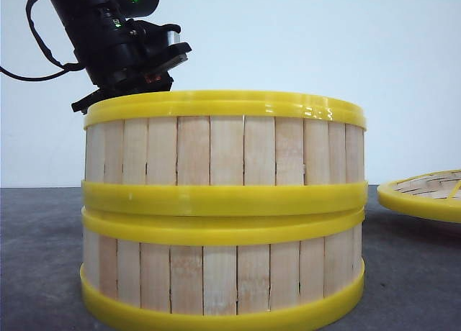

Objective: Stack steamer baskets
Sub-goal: 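Lower the basket onto the front basket and open the left gripper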

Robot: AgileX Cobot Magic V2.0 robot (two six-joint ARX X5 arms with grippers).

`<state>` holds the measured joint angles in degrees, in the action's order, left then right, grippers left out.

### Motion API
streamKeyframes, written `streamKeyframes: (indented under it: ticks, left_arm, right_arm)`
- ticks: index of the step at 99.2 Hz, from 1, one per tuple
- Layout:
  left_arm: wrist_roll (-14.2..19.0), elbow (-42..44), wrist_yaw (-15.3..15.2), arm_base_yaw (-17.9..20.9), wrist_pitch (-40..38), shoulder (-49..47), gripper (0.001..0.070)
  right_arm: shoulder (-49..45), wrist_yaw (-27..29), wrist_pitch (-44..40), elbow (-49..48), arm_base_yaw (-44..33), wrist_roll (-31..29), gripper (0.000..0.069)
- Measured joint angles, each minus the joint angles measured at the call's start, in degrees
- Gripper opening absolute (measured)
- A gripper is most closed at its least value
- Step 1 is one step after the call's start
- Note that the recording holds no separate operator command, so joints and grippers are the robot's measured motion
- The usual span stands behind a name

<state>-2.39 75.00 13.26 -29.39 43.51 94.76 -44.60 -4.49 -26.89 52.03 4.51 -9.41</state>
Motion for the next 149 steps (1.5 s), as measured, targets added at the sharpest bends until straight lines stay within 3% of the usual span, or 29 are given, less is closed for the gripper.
streamKeyframes:
  ticks: [15,28,37,69,94,125,149]
  left_arm:
    - [-0.1,-0.3,0.2,0.0,-0.2,0.0,0.0051]
    - [0.1,-0.7,0.3,0.0,-0.2,0.0,0.0238]
    - [0.1,-0.8,0.4,0.0,-0.3,0.0,0.0296]
    - [0.3,-1.0,0.4,0.1,-3.1,-0.9,0.03]
    - [0.3,-1.0,-0.2,2.0,-5.8,-12.2,0.03]
    - [1.0,-1.0,-12.9,3.1,-6.0,-31.1,0.0305]
    - [2.6,-1.7,-13.7,3.1,-5.2,-41.4,0.0318]
  right_arm:
    - [0.0,0.0,0.0,0.0,0.0,0.0,0.0527]
    - [0.0,0.0,0.0,0.0,0.0,0.0,0.0527]
    - [0.0,0.0,0.0,0.0,0.0,0.0,0.0527]
    - [0.0,-2.1,-0.5,0.0,0.0,0.0,0.0527]
    - [-0.3,-3.8,-0.4,0.0,0.0,0.0,0.0527]
    - [-11.4,-9.7,-0.9,4.1,0.0,-1.9,0.0527]
    - [-28.3,-10.9,-4.6,16.4,1.0,-2.4,0.0527]
